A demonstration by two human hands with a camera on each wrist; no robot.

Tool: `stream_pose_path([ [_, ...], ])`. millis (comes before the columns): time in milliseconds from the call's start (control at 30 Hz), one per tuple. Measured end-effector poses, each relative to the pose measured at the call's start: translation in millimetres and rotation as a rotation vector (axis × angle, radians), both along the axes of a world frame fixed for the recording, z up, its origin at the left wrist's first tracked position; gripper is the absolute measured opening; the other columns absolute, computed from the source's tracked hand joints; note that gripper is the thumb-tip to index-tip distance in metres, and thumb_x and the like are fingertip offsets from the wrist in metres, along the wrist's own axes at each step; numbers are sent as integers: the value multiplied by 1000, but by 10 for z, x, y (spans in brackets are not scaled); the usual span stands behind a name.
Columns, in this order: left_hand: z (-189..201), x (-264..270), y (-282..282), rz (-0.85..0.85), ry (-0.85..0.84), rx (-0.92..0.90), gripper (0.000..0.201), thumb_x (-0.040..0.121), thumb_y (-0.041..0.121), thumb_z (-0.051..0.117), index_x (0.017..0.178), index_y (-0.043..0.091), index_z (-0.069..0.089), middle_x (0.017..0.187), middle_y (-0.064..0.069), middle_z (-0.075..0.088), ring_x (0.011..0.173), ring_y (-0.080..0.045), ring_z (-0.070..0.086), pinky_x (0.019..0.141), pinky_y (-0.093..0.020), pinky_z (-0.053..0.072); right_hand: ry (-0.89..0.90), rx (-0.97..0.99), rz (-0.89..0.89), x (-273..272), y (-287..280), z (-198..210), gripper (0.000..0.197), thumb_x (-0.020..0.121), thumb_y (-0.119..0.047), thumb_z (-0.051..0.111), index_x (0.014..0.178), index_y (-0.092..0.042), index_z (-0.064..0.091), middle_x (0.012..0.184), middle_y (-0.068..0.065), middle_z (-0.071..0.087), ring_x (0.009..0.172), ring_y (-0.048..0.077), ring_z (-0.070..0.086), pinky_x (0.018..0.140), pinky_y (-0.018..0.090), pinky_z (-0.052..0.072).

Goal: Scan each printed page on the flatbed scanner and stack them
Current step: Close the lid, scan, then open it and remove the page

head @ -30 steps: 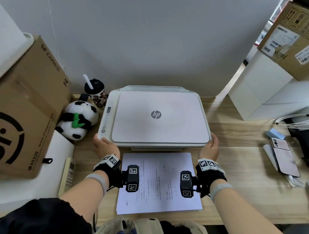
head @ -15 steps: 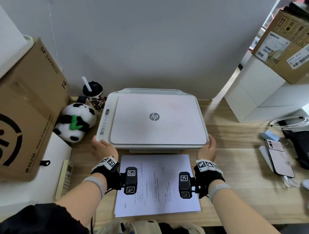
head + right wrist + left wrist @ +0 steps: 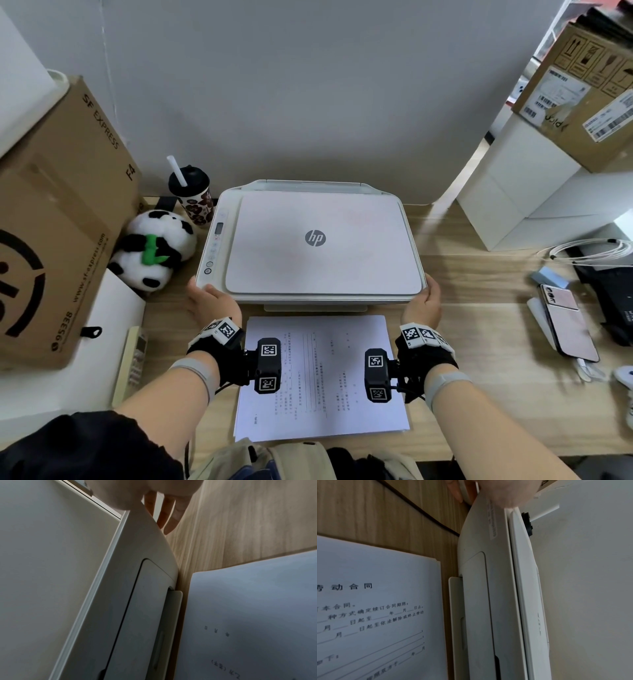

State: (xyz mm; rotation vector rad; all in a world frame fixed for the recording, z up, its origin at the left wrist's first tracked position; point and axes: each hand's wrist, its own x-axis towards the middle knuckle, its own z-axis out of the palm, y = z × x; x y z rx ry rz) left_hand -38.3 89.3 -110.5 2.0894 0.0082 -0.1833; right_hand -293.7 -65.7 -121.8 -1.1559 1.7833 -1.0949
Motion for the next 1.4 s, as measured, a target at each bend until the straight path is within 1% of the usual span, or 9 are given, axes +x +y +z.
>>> stream_pose_path([
  [267,35,9,0,-17,29,-1,42,101,13,30,142,8,32,139,-24,40,125,-38,38,99,-41,32,-10,14,23,-21,-1,50,36,100,-12,33,127,-18,55,122,12,62,110,33,56,82,27,38],
  [567,60,53,30,-72,57,104,42,100,14,29,142,10,31,139,-23,39,126,-38,39,100,-44,33,66,29,36,-70,-49,84,33,97,-9,37,124,-11,57,123,15,61,113,35,54,92,34,41],
  [667,105,125,61,-115,52,143,41,98,10,33,139,7,35,139,-24,39,128,-38,36,102,-45,32,136,0,19,-91,-82,90,36,91,-3,41,115,-18,62,121,12,60,115,34,52,97,39,40],
  [800,338,206,96,-187,24,179,51,89,0,41,139,9,37,142,-20,32,124,-38,41,102,-43,36,173,3,26,-93,-153,167,45,79,6,38,93,-25,68,116,10,62,111,34,53,89,39,47],
  [867,446,264,75,-252,-82,253,47,86,4,46,131,13,48,137,-18,41,120,-37,45,100,-44,41,163,33,31,-78,-192,208,42,77,4,38,74,-30,64,112,7,63,108,35,56,84,42,52],
  [933,497,327,6,-337,-171,313,38,85,9,47,122,17,57,130,-15,49,117,-35,47,99,-45,42,165,77,56,-78,-220,257,38,78,-1,40,68,-32,60,112,6,64,107,35,57,84,44,53],
  [1067,590,382,-113,-463,-36,381,34,89,15,43,121,18,53,124,-13,58,115,-35,51,102,-44,39,228,172,153,-97,-245,375,28,83,-11,47,78,-29,67,109,8,66,110,33,54,89,40,49],
  [1267,578,440,-127,-531,27,496,35,90,20,42,125,16,48,127,-14,56,116,-36,52,104,-42,37,284,199,184,-99,-248,444,30,86,-8,46,98,-22,70,112,12,65,115,35,50,89,36,45],
  [1400,545,495,-157,-554,50,480,29,89,14,42,111,5,59,117,-19,62,104,-37,58,89,-35,45,259,205,184,-122,-257,426,32,85,-7,43,98,-22,69,107,12,66,112,32,53,83,34,46],
])
